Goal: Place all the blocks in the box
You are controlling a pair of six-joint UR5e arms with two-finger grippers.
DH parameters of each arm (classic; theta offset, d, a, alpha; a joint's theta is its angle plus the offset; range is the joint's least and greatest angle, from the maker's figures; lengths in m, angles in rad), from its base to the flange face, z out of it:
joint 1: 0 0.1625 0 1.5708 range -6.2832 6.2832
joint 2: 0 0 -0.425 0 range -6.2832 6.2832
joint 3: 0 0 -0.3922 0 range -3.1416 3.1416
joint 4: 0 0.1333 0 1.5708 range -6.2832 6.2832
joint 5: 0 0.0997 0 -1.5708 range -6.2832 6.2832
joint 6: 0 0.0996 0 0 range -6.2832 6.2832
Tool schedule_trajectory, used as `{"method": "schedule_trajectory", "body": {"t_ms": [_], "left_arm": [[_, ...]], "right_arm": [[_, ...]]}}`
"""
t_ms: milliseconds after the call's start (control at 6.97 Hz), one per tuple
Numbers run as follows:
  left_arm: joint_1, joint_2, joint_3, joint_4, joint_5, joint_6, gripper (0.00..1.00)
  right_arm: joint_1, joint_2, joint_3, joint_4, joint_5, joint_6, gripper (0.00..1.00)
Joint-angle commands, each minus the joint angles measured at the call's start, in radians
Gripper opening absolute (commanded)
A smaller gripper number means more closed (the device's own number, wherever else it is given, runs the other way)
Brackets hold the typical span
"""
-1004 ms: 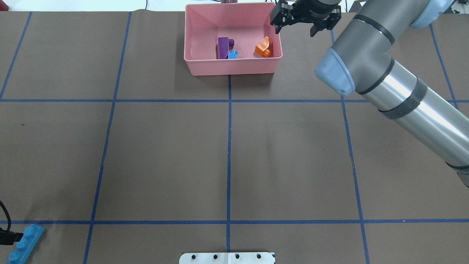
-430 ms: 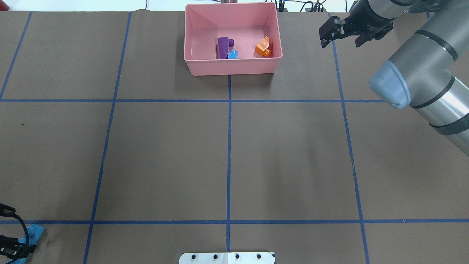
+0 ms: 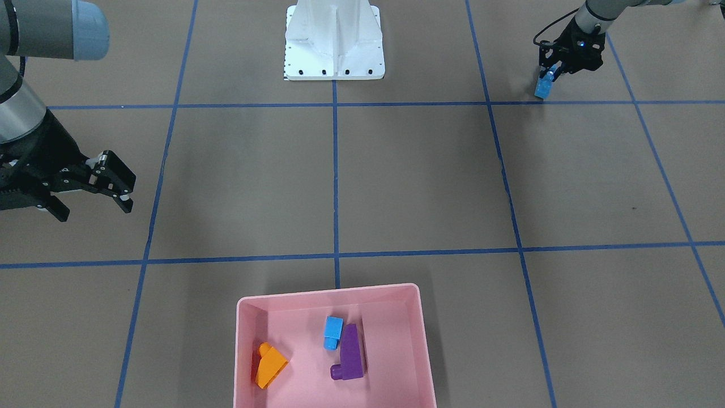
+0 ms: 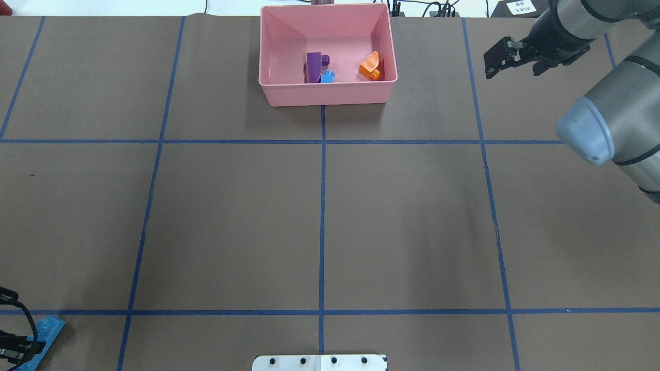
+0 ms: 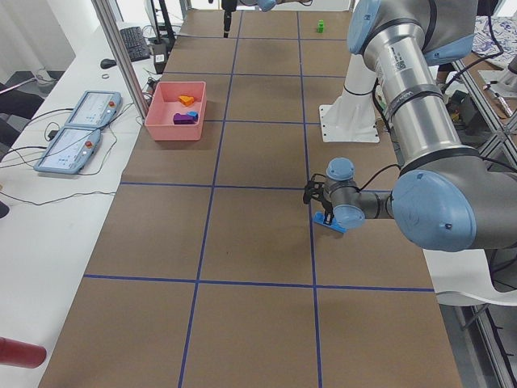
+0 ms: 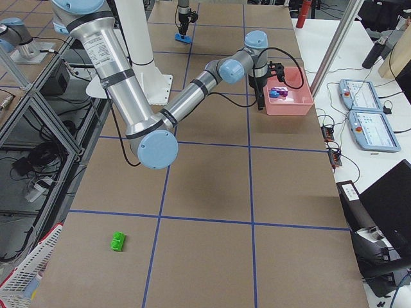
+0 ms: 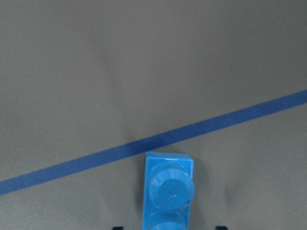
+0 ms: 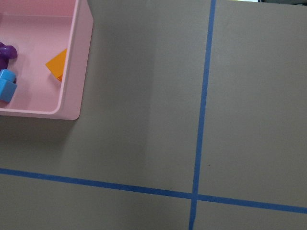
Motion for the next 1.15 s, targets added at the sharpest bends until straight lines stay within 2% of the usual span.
{"method": "schedule_trajectory", "body": {"t_ms": [0,143,287,430,573,717,1004], "left_arm": [[-0.011,0.095,-0.139,-0.003,-0.009,-0.024,0.0],[-0.046,0.094,-0.189,-0.003,-0.037,-0.032,0.0],[-0.139,0.062,-0.224,0.0,-0.157,-0.033,0.0],[-0.234,-0.008,-0.216,0.009,-0.269,-0.033,0.0],[-0.318,-0.097,-0.203,0.033,-0.334,-0.033,0.0],[-0.395,-0.239,-0.182,0.114,-0.369,-0.032,0.0],[-0.562,-0.646,-0.087,0.431,-0.472,-0.026,0.0]], "right_arm": [[0.038,-0.125,0.053,0.009,0.022,-0.112,1.0],[0.085,-0.186,0.059,0.01,0.076,-0.187,1.0],[0.122,-0.265,0.065,0.012,0.091,-0.296,1.0],[0.139,-0.329,0.064,0.012,0.092,-0.354,1.0],[0.144,-0.4,0.061,0.017,0.084,-0.36,1.0],[0.144,-0.447,0.058,0.045,0.082,-0.387,1.0],[0.144,-0.568,0.014,0.152,0.079,-0.399,0.99]]}}
